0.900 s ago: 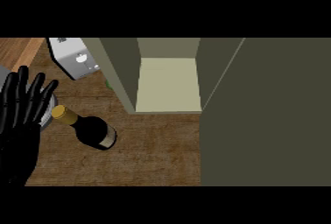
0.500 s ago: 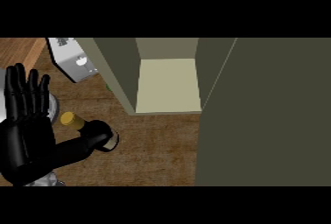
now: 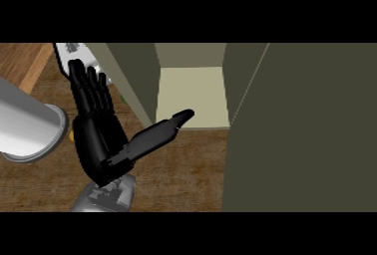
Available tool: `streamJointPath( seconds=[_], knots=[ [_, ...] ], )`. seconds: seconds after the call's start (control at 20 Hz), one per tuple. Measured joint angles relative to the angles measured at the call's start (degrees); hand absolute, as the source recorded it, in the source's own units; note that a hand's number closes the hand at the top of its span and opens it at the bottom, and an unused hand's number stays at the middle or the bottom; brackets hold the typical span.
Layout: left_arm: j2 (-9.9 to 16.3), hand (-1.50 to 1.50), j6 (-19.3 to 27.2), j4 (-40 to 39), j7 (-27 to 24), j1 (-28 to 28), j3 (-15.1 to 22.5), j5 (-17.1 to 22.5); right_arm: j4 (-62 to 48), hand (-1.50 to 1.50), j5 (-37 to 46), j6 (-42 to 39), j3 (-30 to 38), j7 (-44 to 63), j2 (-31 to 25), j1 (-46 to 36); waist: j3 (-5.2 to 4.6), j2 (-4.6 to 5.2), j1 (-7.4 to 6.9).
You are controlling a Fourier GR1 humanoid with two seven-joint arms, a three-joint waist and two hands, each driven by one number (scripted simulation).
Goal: Pick up the wine, place it into the cabinet and close the cabinet
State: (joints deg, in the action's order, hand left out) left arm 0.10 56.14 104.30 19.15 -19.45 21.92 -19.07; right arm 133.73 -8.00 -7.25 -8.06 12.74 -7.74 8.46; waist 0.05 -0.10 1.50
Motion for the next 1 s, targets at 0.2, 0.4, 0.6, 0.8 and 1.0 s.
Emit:
streamJointPath(
  seconds=[0.2,0.4,0.6,0.8,1.0],
  knots=[
    [-0.12,-1.5,3.86,-3.68,8.42,-7.43,2.08,-5.34,4.25,-1.5,-0.57,0.98,-0.46,4.73,-0.05,0.52,-0.01,-0.06,-0.59],
    [-0.06,-1.5,7.15,-5.29,14.4,-10.85,4.59,-10.58,5.68,-1.5,-0.38,2.41,-0.38,9.09,-0.15,-1.74,-0.01,-0.09,-0.98],
    [-0.08,-1.5,7.82,-5.21,21.88,-14.0,4.28,-16.27,6.37,-1.5,0.48,3.34,-1.4,10.81,0.36,-2.4,0.0,-0.17,-1.21],
    [-0.06,-1.5,7.93,-3.68,28.65,-14.69,4.16,-23.04,6.95,-1.5,2.18,5.19,-2.49,14.22,0.71,-5.37,-0.01,-0.27,-1.5],
    [-0.06,-1.5,7.3,-1.96,34.46,-14.47,3.59,-29.79,7.51,-1.5,2.71,5.97,-2.47,16.14,0.68,-6.5,-0.01,-0.28,-1.51]
  ],
)
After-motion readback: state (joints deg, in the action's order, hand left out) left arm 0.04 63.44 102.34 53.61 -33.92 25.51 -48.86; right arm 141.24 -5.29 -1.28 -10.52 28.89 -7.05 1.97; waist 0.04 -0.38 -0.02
